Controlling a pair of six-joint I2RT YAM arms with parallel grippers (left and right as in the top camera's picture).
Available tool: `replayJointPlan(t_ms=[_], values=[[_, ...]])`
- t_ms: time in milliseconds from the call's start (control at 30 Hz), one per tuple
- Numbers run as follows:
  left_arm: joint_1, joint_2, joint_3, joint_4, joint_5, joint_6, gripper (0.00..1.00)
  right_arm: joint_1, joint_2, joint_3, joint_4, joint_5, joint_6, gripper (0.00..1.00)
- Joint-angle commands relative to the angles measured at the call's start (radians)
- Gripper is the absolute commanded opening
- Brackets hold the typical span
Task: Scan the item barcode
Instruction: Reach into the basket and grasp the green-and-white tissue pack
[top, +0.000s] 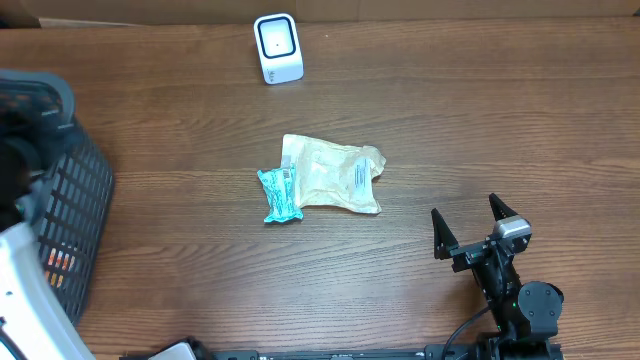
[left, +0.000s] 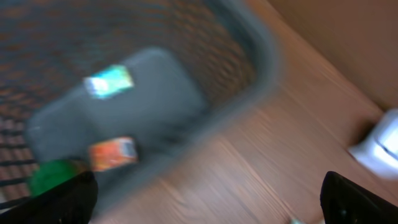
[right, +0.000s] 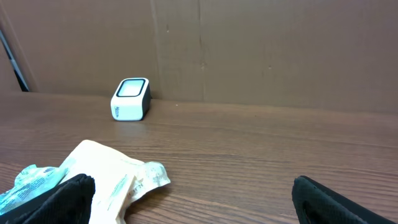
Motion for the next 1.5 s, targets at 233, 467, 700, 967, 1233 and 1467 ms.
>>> replayJointPlan(t_ms=[233,467,700,967,1233,1467], values=[[0.336,0.216,-0.135,0.218,0.094,0.063,0.95,-0.006,-0.001,-0.007,0.003,0.006,0.004,1.00],[0.331,0.347,-0.210,0.349,0.017,0.304,0.95,-0.006,-0.001,-0.007,0.003,0.006,0.004,1.00],[0.337,0.504,-0.233,0.449,-0.006,0.463,0.73,-0.006,-0.001,-0.007,0.003,0.006,0.004,1.00],[0.336,0.649,-0.233,0.497,-0.157,0.387,0.70,-0.006,-0.001,-0.007,0.003,0.006,0.004,1.00],[0.335,0.757,-0.233,0.526,-0.287,0.310,0.64,-0.006,-0.001,-0.007,0.003,0.007,0.004,1.00],[0.335,0.822,-0.234,0.556,-0.286,0.301,0.59,-0.006,-0.001,-0.007,0.003,0.007,0.004,1.00]])
